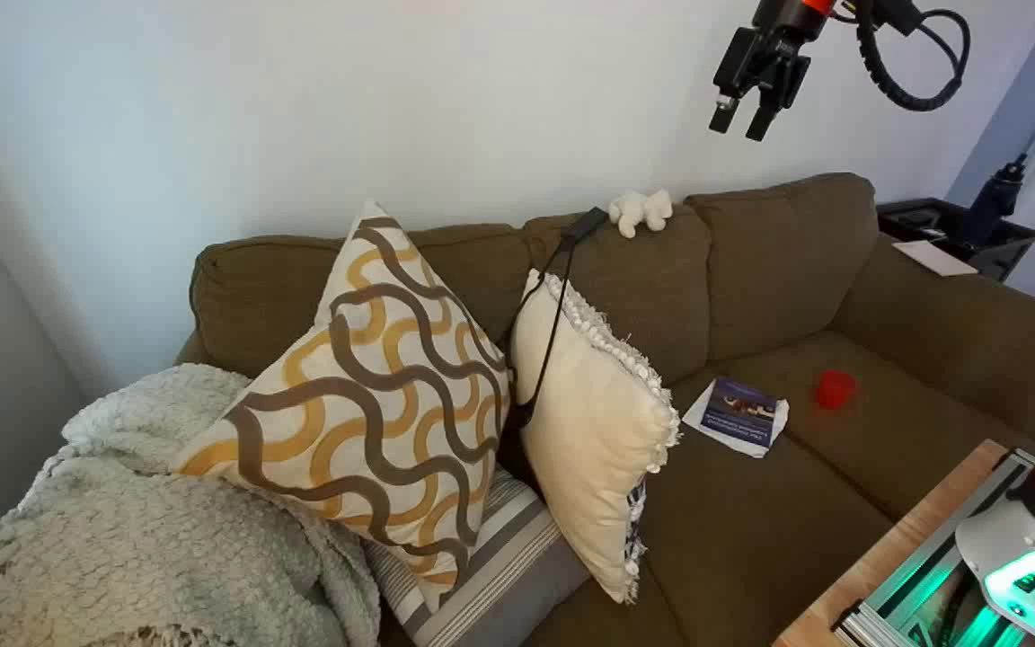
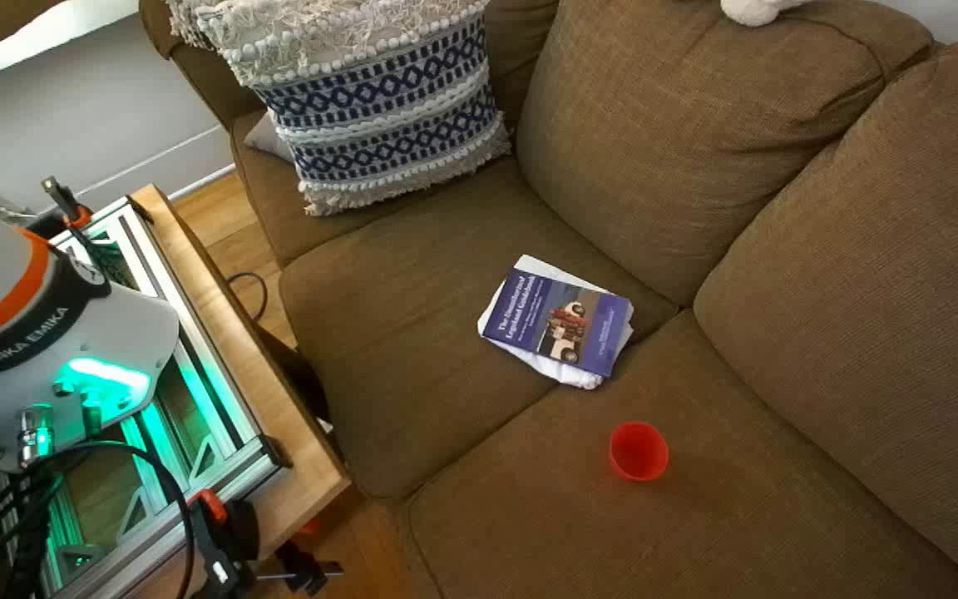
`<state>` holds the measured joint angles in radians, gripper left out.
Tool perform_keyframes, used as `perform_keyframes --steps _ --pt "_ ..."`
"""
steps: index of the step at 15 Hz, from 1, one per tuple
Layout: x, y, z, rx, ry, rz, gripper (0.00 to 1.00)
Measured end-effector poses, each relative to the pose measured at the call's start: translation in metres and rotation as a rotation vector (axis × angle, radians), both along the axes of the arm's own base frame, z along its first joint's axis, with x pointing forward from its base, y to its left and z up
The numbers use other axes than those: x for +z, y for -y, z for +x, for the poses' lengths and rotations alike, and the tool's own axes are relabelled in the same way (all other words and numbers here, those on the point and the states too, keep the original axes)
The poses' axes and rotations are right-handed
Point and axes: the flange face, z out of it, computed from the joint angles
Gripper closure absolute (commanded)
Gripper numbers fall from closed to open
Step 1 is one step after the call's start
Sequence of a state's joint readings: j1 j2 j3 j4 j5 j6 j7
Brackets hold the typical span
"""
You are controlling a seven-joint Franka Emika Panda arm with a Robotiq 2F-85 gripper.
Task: Put the black remote in the red cup
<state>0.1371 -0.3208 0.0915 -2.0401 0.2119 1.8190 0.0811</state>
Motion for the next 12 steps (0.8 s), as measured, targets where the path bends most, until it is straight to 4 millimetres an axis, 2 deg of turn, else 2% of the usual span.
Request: perform_keyframes --steps 4,6,8,12 --pt "-0.002 0.002 0.002 -0.029 -0.001 -0.008 0.00" --pt "-0.010 0.016 0.016 -0.128 0.032 -0.037 0.00" --pt "-0.031 0.047 0.039 -0.230 0.069 -0.072 0.00" --pt "-0.092 0.135 0.091 -0.439 0.135 -0.139 0.00"
